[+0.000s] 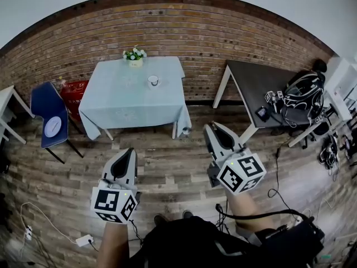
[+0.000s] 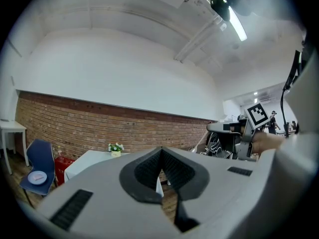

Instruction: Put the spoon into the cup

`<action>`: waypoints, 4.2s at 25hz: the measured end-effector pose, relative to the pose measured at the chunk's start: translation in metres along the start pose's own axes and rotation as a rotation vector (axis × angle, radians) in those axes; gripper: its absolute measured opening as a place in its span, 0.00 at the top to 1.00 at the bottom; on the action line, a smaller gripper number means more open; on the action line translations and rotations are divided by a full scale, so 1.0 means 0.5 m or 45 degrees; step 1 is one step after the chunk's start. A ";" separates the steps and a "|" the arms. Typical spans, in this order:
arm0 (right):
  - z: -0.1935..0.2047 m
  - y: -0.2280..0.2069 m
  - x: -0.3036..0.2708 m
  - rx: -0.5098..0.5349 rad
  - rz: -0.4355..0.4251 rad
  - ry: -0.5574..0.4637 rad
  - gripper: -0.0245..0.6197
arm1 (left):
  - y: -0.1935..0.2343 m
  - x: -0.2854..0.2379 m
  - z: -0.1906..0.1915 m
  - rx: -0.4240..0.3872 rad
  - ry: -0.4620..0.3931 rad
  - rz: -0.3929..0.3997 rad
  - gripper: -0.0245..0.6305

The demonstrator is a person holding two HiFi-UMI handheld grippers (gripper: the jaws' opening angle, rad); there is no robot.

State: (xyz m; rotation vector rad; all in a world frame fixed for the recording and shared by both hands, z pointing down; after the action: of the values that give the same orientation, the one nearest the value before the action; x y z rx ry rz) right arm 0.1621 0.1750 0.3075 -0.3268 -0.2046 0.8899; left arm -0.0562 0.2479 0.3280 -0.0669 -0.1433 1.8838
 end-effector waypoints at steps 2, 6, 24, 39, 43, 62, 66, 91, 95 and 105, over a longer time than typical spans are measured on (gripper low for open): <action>0.006 0.002 -0.007 -0.010 0.008 0.005 0.89 | 0.011 0.001 0.006 -0.008 0.010 -0.015 0.95; 0.016 0.018 -0.023 -0.011 0.020 0.009 0.89 | 0.042 0.008 0.015 -0.012 0.010 -0.047 0.95; 0.045 0.039 -0.103 0.008 0.025 0.005 0.89 | 0.115 -0.026 0.044 0.036 -0.006 0.038 0.95; -0.018 -0.095 -0.285 0.004 -0.030 -0.007 0.89 | 0.169 -0.246 0.044 0.008 0.026 0.034 0.95; -0.034 -0.148 -0.328 -0.007 -0.035 -0.007 0.89 | 0.172 -0.318 0.047 -0.015 0.047 0.046 0.95; -0.067 -0.345 -0.481 -0.077 -0.112 0.036 0.89 | 0.192 -0.550 0.081 -0.035 0.174 -0.042 0.95; -0.069 -0.357 -0.507 -0.082 -0.107 0.040 0.89 | 0.205 -0.574 0.088 -0.026 0.181 -0.040 0.95; -0.030 -0.362 -0.820 -0.032 0.027 0.053 0.89 | 0.456 -0.794 0.161 0.044 0.113 0.120 0.95; -0.027 -0.363 -0.871 -0.030 0.054 0.048 0.89 | 0.495 -0.823 0.173 0.053 0.115 0.160 0.95; -0.008 -0.361 -0.983 -0.053 0.130 0.056 0.89 | 0.601 -0.867 0.207 0.093 0.105 0.203 0.95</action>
State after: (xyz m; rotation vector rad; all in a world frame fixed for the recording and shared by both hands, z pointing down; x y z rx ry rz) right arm -0.0076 -0.3185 0.3496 -0.3975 -0.1669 0.9794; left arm -0.2161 -0.2628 0.3794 -0.1082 -0.0126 2.0403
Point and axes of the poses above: the fingertips, and each gripper's own axes: x backward along the fingers, y to its left, z out of its underside, the point moved 1 cm from there along x, backward along the fingers, and after that the axes turned 13 degrees about -x, right-handed, at the moved point
